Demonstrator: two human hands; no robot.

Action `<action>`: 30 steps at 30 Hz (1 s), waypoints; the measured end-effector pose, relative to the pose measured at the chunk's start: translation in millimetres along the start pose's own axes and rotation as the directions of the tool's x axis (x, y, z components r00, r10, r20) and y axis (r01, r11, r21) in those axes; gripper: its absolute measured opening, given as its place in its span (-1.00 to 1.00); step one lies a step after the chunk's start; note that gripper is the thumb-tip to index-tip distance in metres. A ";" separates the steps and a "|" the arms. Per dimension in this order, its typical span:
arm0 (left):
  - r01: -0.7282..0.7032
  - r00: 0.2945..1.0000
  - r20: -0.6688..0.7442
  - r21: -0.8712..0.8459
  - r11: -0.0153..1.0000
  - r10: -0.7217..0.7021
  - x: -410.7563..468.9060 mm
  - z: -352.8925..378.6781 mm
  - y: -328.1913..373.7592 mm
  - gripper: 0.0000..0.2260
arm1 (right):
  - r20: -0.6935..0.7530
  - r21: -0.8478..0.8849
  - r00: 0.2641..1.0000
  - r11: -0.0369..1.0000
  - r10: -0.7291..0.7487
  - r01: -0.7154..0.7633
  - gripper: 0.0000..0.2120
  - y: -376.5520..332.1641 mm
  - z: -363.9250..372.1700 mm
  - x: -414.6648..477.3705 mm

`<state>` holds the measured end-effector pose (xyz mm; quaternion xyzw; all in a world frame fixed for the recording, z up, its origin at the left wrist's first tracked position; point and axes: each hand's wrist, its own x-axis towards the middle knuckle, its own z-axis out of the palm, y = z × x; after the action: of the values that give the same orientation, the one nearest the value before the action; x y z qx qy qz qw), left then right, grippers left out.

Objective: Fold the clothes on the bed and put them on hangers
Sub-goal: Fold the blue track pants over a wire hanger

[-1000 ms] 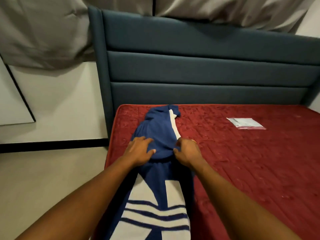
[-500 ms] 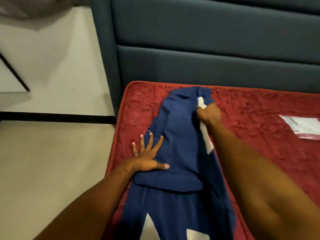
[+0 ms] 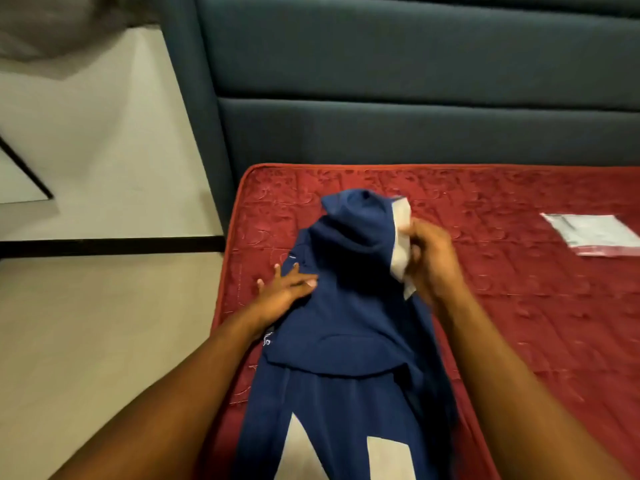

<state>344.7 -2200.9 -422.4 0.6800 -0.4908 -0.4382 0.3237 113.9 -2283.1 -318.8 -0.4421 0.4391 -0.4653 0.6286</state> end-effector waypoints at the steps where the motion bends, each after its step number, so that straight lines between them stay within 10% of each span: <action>1: -0.037 0.988 -0.156 -0.146 0.989 0.014 -9.0 -3.2 4.5 -0.78 | 0.043 0.070 0.996 0.994 0.083 -0.085 -0.87 1.8 -4.4 -27.0; 5: -0.116 0.805 -0.583 0.018 0.993 0.105 -70.8 4.7 16.0 -0.92 | 0.012 -0.133 0.959 0.951 0.282 -0.278 -0.69 29.7 -12.8 -74.0; 9: 0.083 0.881 -0.381 -0.457 0.886 -0.279 -109.0 29.1 31.9 -0.60 | 0.040 -0.616 0.966 0.767 0.256 -0.178 -0.65 67.4 -6.5 -88.0; 12: 0.194 0.894 -0.355 -0.242 0.951 -0.273 -121.6 40.8 19.7 -0.67 | 0.037 -0.900 0.986 0.435 0.163 -0.038 -0.57 86.4 1.0 -99.1; 17: 0.219 0.900 -0.296 -0.329 0.918 -0.321 -166.7 47.5 16.4 -0.88 | 0.101 -0.905 0.989 0.403 -0.107 0.135 -0.89 78.6 6.8 -140.9; 21: 0.281 0.888 -0.093 -0.667 0.691 -0.451 -216.4 39.1 19.6 -0.57 | 0.570 -0.692 0.695 0.200 -0.438 0.694 -0.82 62.0 3.7 -220.7; 26: 0.255 0.925 0.032 -0.789 0.559 -0.378 -279.5 53.2 9.0 -0.30 | 0.539 -0.746 0.840 0.426 -0.066 0.512 -0.52 100.9 -27.9 -302.7; 30: 0.226 0.940 0.008 -0.763 0.606 -0.341 -305.7 59.8 -17.1 -0.28 | 0.597 -0.753 0.803 0.345 -0.004 0.561 -0.21 111.7 -32.3 -329.3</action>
<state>255.6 -1905.5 -376.6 0.5813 -0.1264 -0.5992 0.5358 45.0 -1947.7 -387.5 -0.8847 0.3531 -0.1245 0.2778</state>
